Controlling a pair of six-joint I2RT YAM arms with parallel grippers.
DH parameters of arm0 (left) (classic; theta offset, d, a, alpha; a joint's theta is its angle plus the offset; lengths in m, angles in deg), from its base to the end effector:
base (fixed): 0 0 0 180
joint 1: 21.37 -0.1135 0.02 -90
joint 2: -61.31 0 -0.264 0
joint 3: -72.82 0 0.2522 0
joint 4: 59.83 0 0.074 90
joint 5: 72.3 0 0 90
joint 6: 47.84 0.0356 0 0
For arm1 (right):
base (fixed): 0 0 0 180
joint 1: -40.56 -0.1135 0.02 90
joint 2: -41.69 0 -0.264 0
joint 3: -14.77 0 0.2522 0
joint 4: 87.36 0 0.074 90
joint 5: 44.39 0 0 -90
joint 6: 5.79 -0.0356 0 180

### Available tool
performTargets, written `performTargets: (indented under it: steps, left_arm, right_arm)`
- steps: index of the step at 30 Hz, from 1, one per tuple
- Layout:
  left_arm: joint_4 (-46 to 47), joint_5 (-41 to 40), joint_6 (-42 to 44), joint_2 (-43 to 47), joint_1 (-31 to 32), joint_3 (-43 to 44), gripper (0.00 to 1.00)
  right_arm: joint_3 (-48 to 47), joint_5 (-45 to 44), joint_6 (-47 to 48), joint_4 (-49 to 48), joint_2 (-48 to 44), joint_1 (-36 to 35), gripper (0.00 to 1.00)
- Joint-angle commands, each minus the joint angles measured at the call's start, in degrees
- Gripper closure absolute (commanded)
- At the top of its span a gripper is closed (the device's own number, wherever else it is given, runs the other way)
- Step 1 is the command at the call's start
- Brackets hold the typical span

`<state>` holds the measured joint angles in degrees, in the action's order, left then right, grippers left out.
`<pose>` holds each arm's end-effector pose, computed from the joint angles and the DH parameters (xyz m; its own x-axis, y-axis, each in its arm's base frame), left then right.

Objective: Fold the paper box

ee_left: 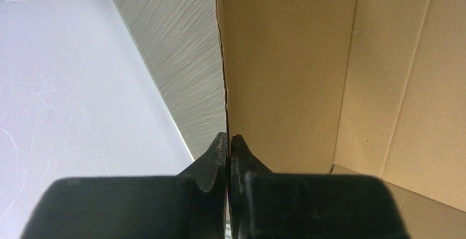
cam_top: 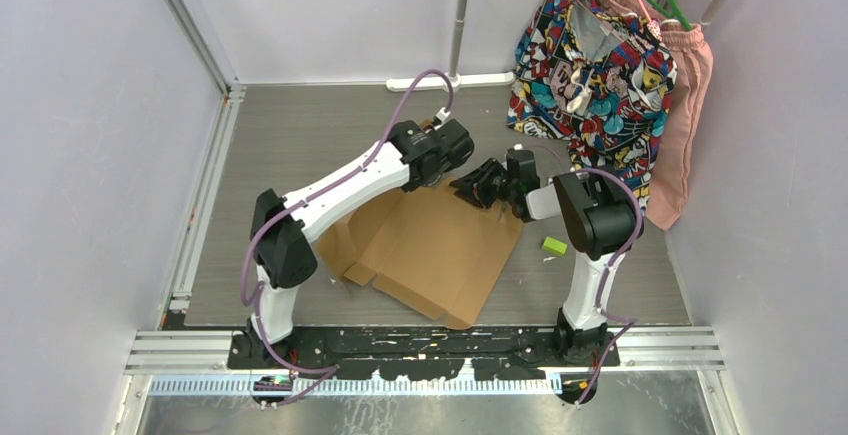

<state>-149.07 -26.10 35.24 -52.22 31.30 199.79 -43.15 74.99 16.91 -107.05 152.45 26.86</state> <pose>0.2592 -0.2993 0.3175 -0.6403 0.6962 -0.3244 0.3967 0.6614 0.6366 0.3396 0.1008 0.1019 -0.7636 0.6413 -0.0756 0.2565 0.4086 0.8759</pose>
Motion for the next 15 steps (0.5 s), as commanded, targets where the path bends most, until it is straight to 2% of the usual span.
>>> performTargets:
  steps: [1, 4, 11, 15]
  left_arm:
    - [2.7, 3.0, 0.0, 2.5, 1.0, -1.8, 1.0]
    - [3.3, 2.9, 0.0, 2.9, 1.0, -2.7, 1.0]
    - [5.8, 2.4, 1.1, 4.9, 1.0, -4.7, 1.0]
    - [6.3, 2.0, 1.7, 5.1, 1.1, -4.8, 1.0]
  right_arm:
    - [-3.3, -5.2, 7.8, 6.7, -2.2, 0.9, 0.62]
    - [-3.6, -3.6, 8.7, 5.6, -1.4, 2.6, 0.62]
    - [-1.5, 7.9, 1.0, -9.9, -1.0, 9.8, 0.62]
    - [-3.0, 10.1, 3.1, -8.3, -3.5, 12.8, 0.62]
